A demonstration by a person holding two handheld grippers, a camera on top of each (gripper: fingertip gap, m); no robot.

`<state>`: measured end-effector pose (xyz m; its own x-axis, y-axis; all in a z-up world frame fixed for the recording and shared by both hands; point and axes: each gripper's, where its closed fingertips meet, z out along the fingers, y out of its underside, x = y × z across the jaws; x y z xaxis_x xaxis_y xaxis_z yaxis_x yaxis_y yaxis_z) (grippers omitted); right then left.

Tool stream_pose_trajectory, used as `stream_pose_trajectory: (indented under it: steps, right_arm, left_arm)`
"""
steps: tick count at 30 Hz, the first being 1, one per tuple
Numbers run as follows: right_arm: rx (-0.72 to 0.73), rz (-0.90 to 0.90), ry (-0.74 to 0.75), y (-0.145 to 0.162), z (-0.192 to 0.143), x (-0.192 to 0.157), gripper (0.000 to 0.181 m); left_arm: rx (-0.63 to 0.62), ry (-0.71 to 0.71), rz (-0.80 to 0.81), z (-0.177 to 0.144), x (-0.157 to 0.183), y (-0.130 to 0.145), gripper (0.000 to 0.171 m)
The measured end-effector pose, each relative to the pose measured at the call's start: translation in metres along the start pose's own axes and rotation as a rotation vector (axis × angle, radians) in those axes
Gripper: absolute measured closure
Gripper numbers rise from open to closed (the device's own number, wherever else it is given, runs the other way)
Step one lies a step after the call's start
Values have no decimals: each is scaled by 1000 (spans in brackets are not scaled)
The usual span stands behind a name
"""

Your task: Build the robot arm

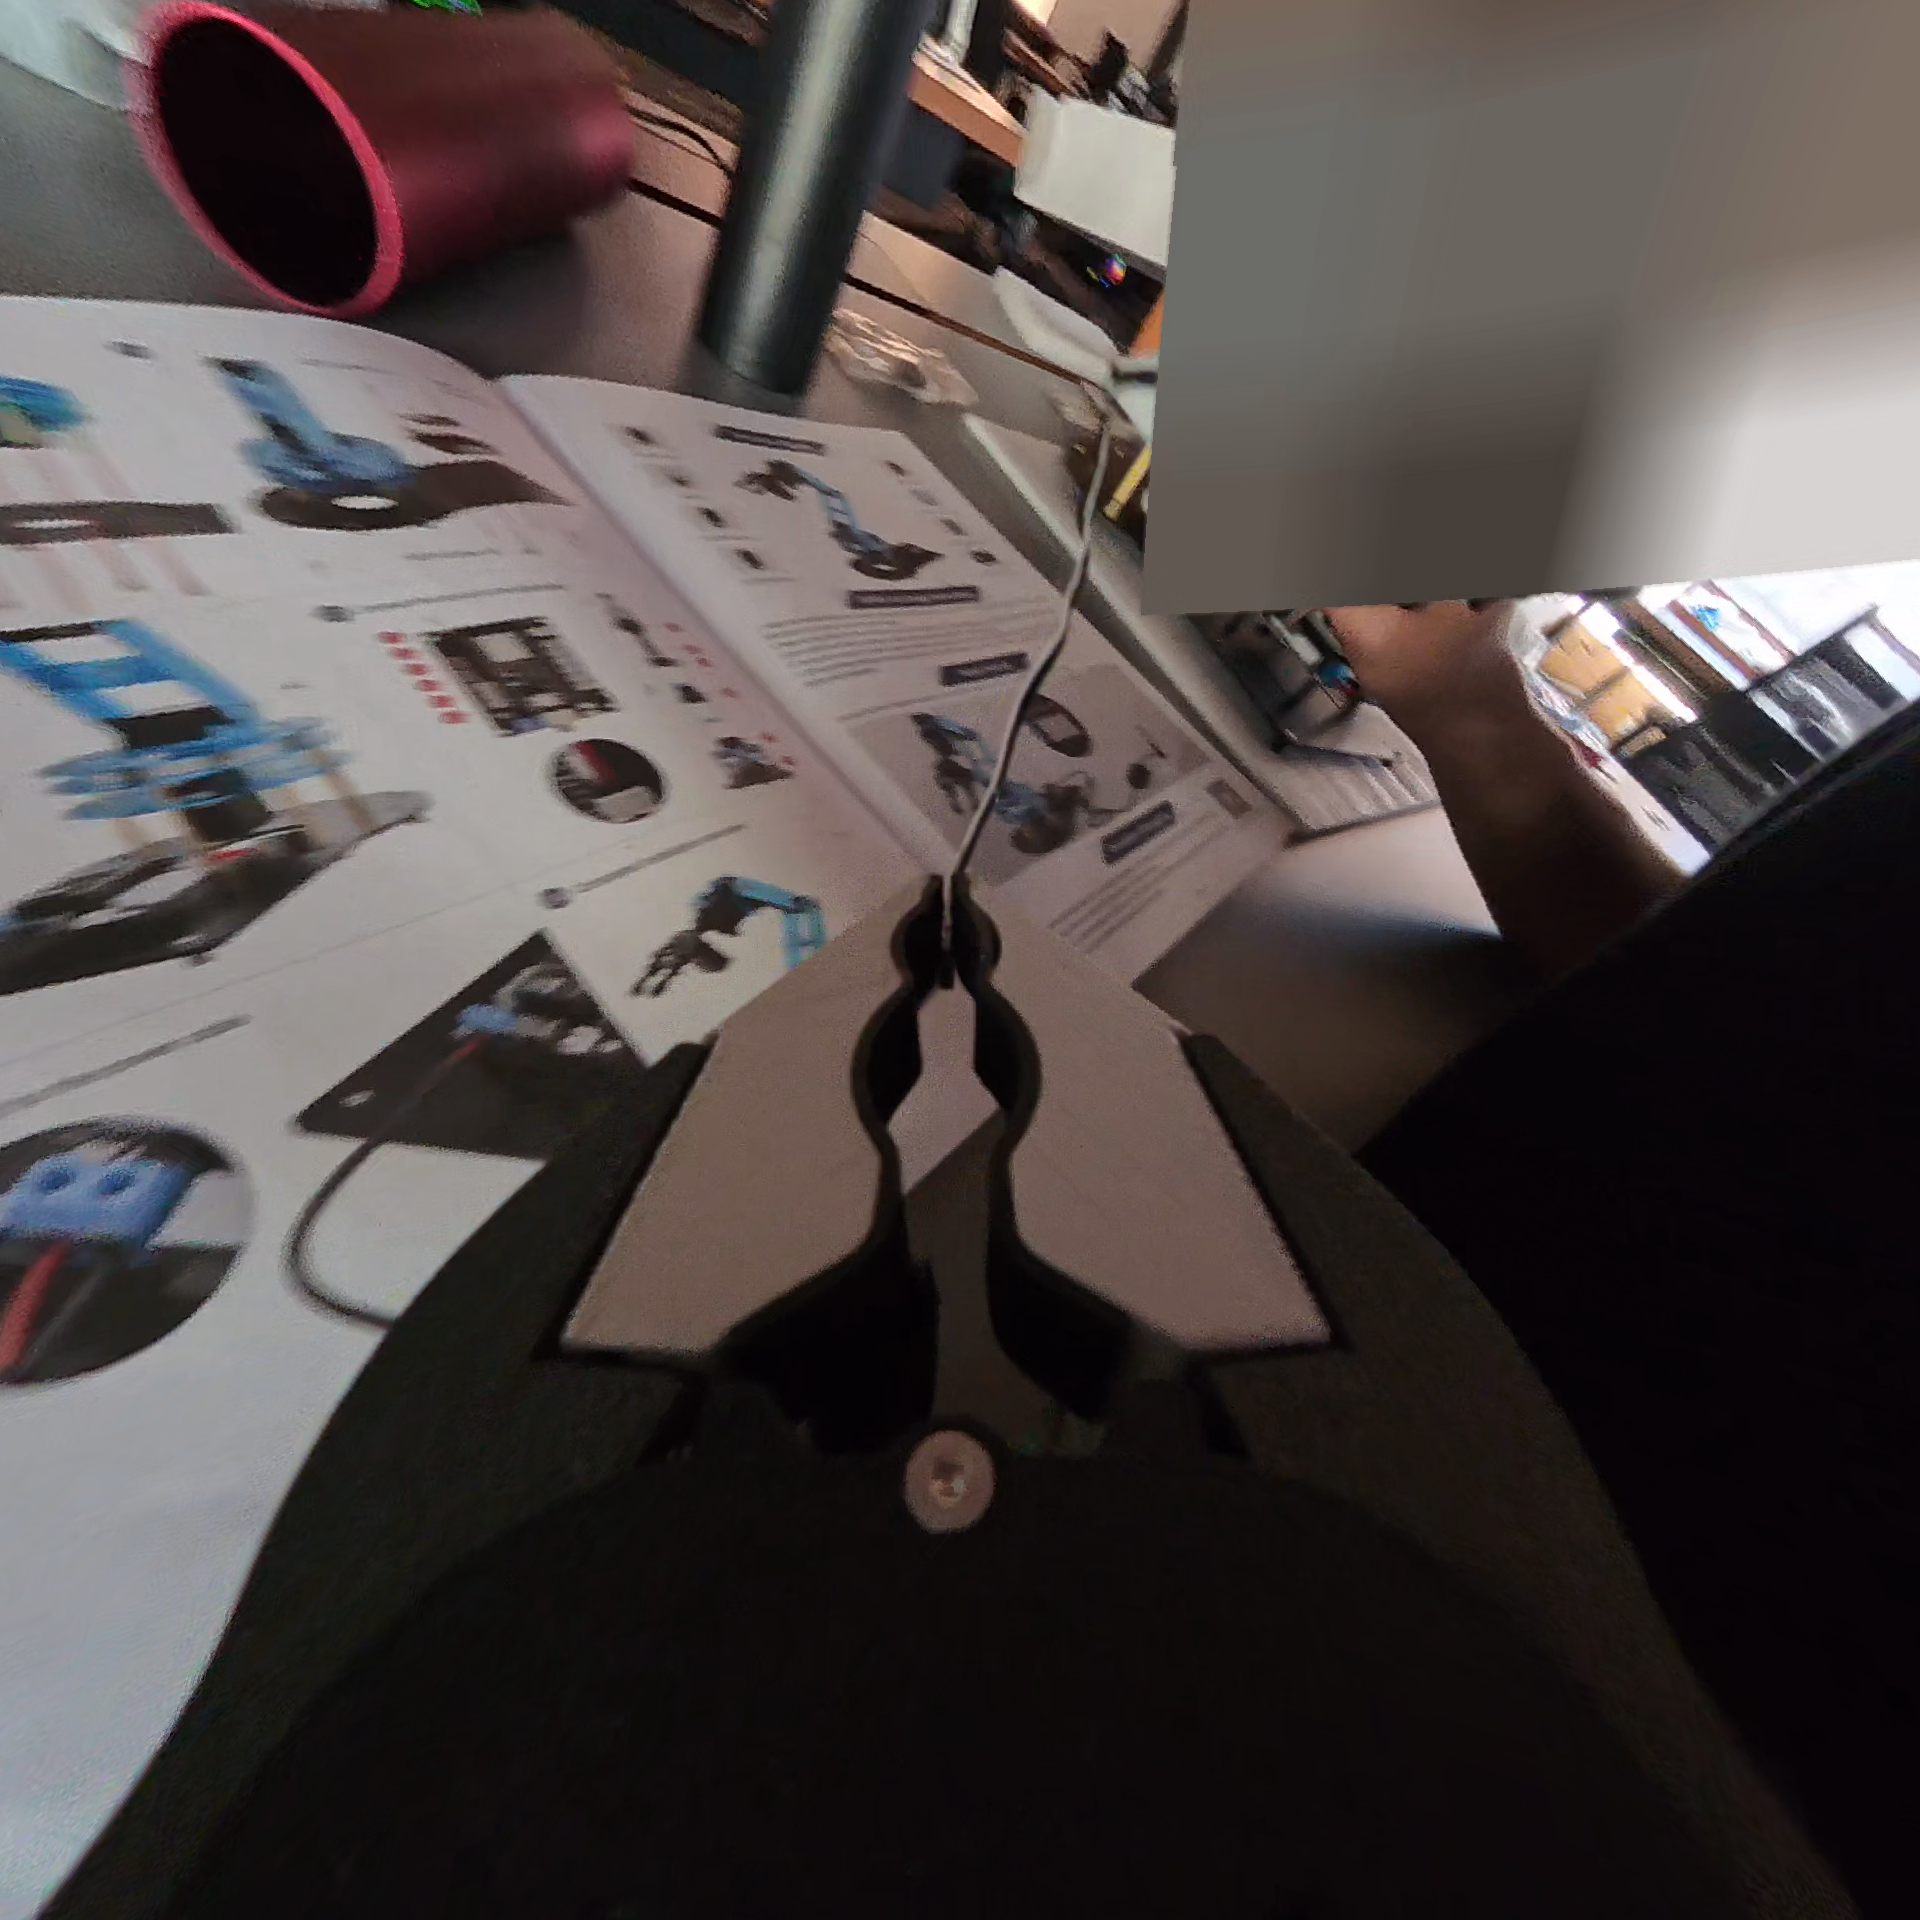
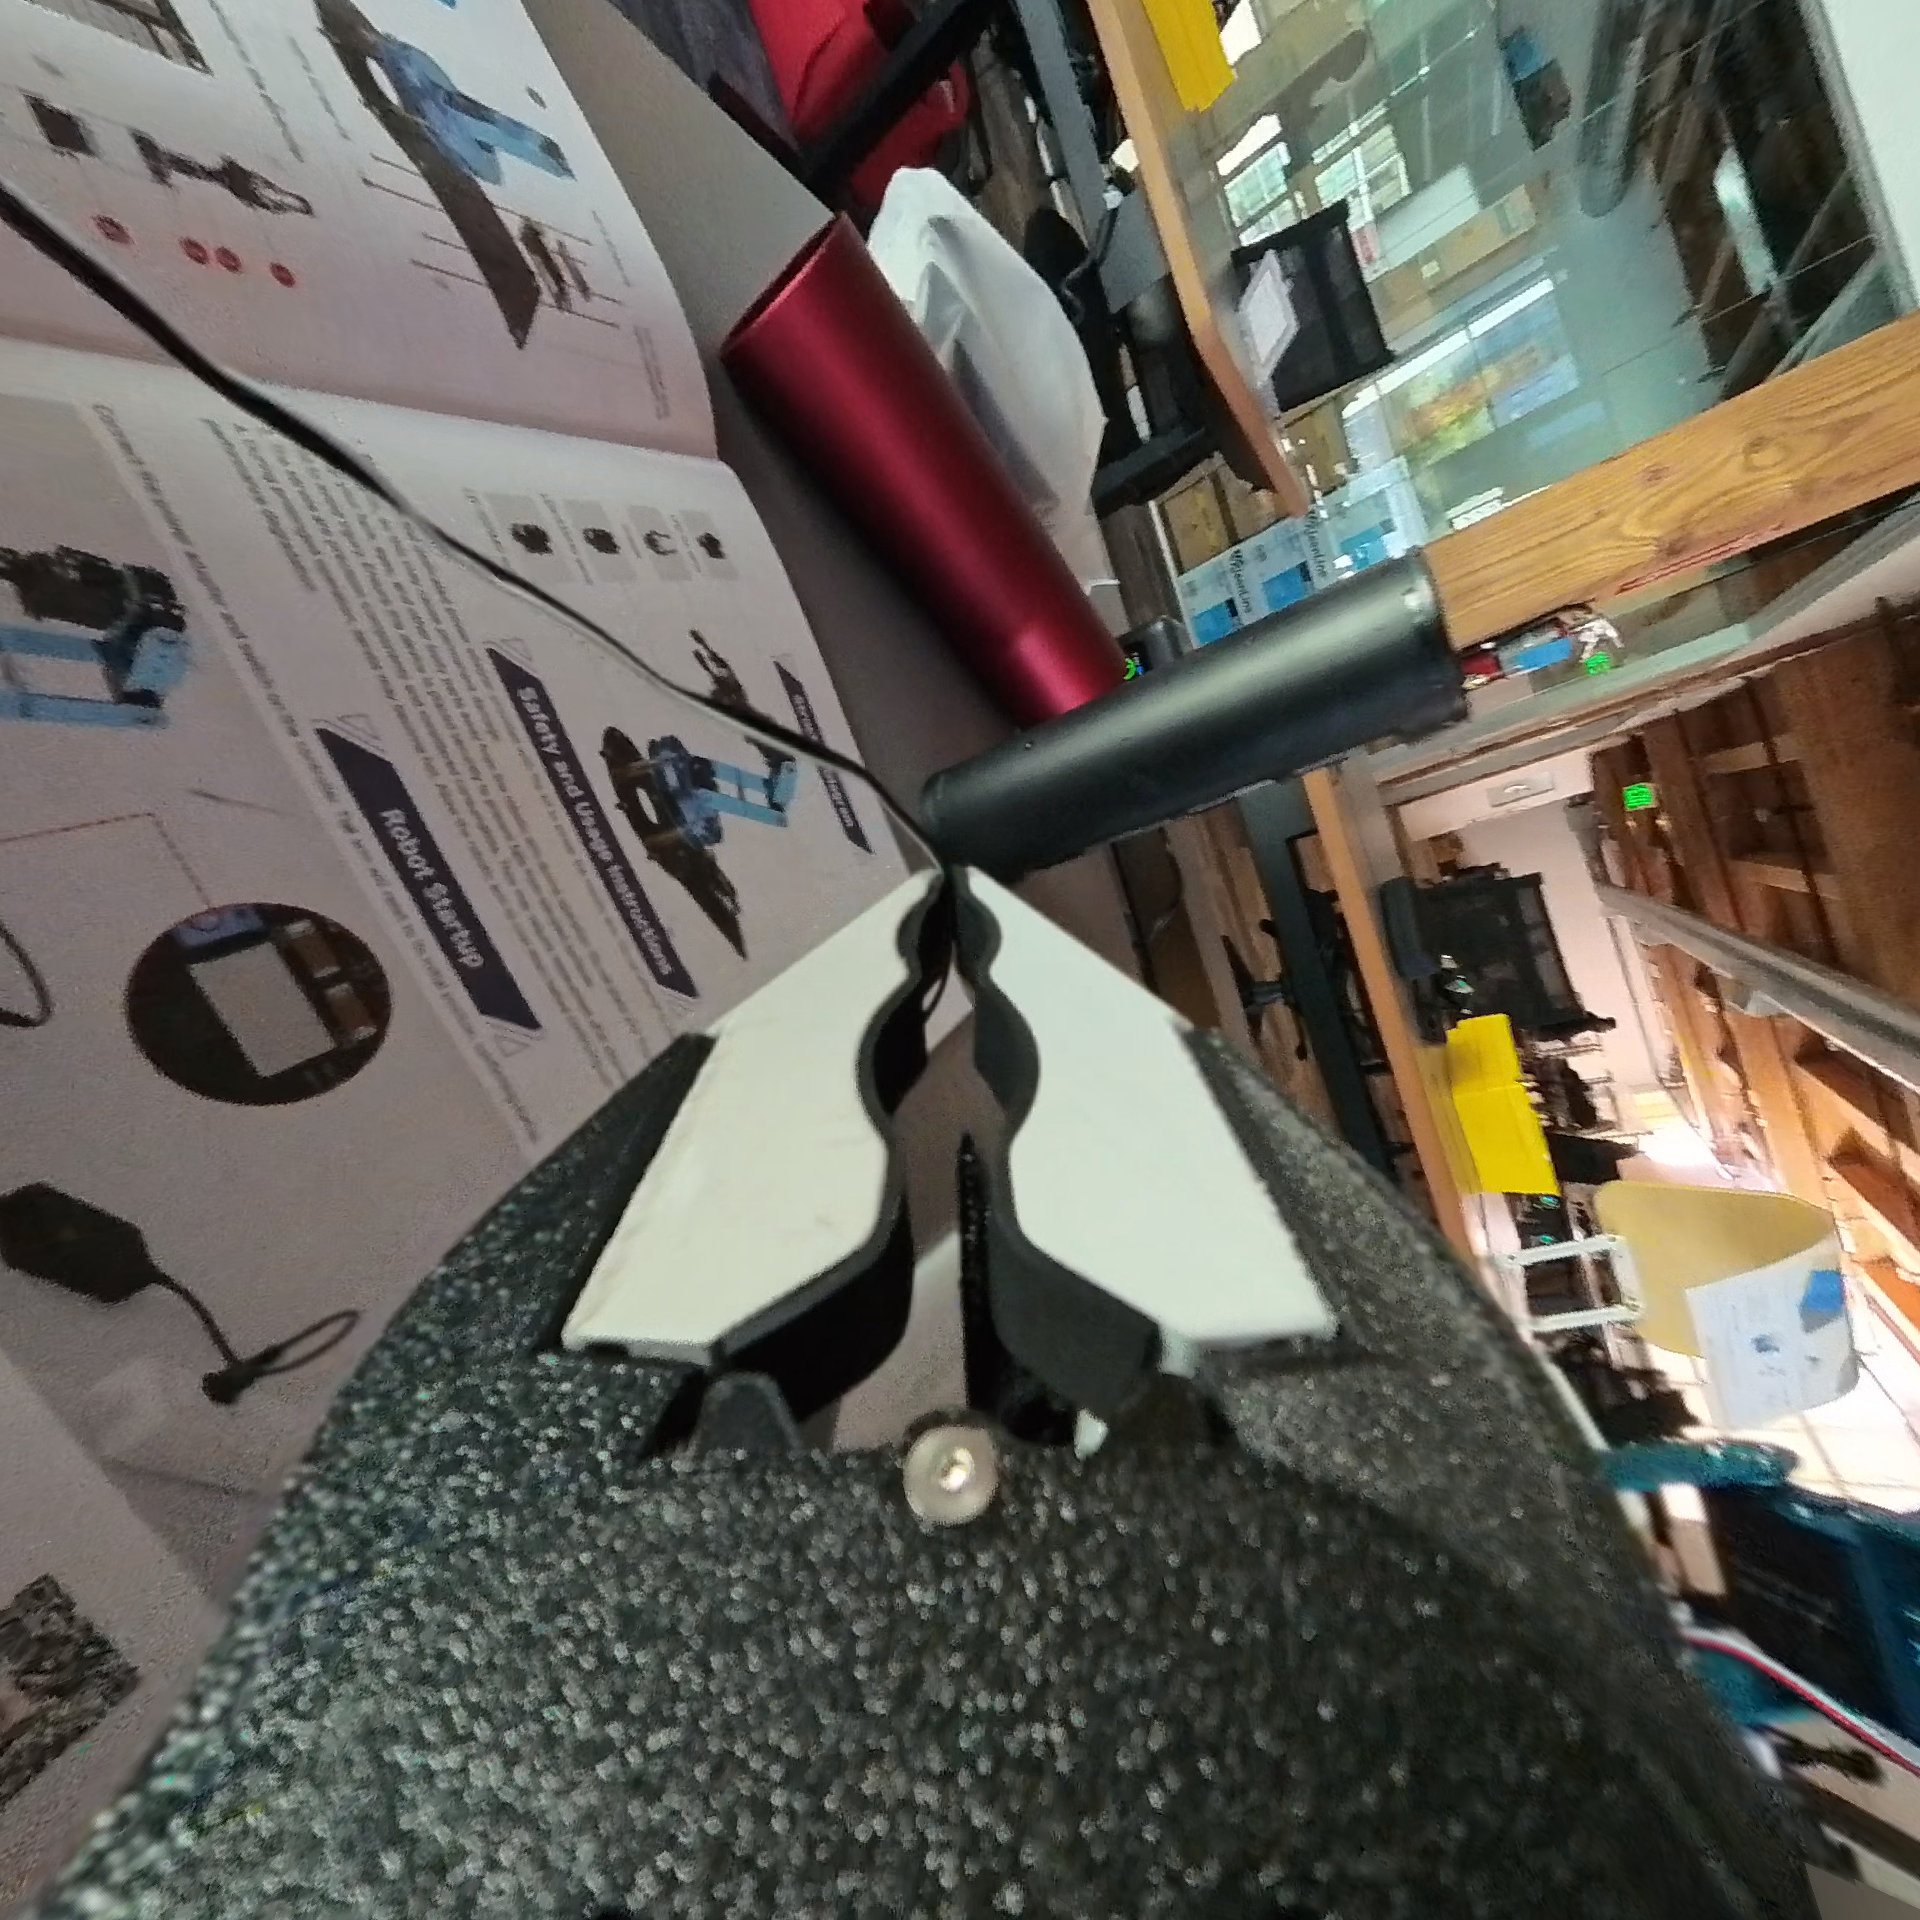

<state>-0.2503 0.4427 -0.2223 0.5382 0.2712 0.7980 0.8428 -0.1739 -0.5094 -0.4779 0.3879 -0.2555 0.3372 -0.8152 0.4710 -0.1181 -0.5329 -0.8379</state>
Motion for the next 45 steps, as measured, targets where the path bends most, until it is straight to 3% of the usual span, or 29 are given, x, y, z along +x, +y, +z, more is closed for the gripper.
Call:
stream_pose_trajectory:
  steps: [4, 11, 16, 20, 26, 34, 36, 40, 45]
  right_arm:
    - [-8, -40, 115, 14, -23, 31, 181]
    - [26, 127, 53, 75, -96, 65, 181]
    - [151, -79, 165, 114, -157, 121, 181]
    - [317, 1, 23, 152, -185, 138, 181]
    - [316, 82, -33, 218, -193, 148, 181]
    - [301, 620, -202, 256, -196, 132, 181]
    - [261, 621, -213, 264, -191, 124, 181]
    - [239, 537, -149, 270, -189, 129, 181]
    - [271, 522, -134, 262, -197, 132, 181]
  left_arm:
    - [-118, 51, 115, 20, 31, 9, 171]
    - [-201, 168, 307, 80, 115, 10, 171]
    - [-166, 96, 439, 126, 152, -13, 170]
    - [-153, 91, 475, 161, 184, -31, 166]
    - [-127, 23, 504, 229, 217, -80, 159]
    - [-21, 10, 641, 321, 272, -154, 156]
    - [-7, 27, 654, 337, 286, -164, 155]
    - [-23, 5, 572, 366, 290, -168, 127]
    - [-57, 7, 392, 391, 284, -160, 131]
